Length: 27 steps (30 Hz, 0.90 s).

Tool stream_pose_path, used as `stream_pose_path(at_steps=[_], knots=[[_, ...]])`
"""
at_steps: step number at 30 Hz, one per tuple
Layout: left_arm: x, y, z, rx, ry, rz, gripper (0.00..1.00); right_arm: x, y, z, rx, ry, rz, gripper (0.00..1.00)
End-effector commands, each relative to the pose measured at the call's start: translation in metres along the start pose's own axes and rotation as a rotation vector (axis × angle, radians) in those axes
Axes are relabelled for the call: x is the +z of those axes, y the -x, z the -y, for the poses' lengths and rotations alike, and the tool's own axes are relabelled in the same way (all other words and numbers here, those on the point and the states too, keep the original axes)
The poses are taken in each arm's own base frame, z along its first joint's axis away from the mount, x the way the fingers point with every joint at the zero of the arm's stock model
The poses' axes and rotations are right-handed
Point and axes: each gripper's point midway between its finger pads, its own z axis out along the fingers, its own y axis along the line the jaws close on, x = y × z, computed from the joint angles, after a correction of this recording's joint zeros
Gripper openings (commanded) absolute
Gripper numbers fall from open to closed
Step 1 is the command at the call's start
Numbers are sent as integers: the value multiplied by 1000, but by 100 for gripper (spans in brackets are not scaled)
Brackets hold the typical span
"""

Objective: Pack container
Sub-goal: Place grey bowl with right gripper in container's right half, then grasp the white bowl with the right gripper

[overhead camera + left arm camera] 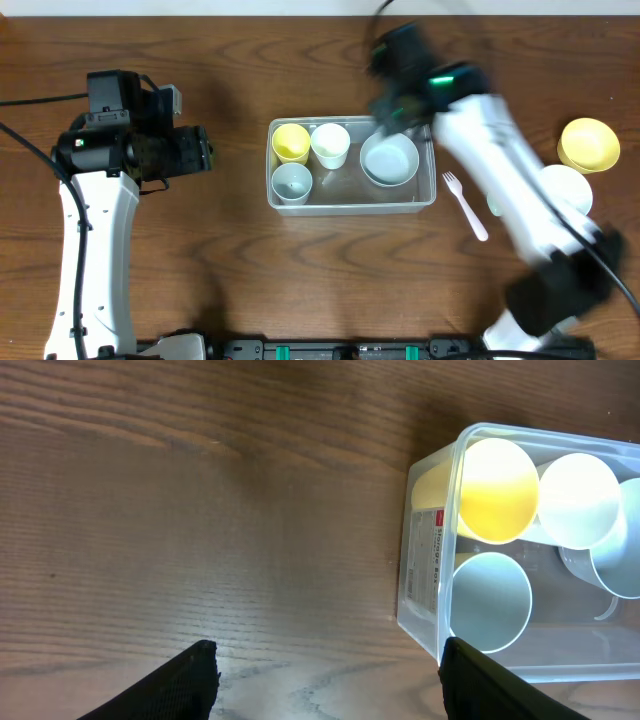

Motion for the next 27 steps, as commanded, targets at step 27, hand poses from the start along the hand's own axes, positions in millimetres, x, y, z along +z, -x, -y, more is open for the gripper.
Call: stream_pose_path(at_steps=[27], knots=[[1, -2, 0, 0, -8, -9, 72, 104, -256, 192, 900, -256, -568, 74]])
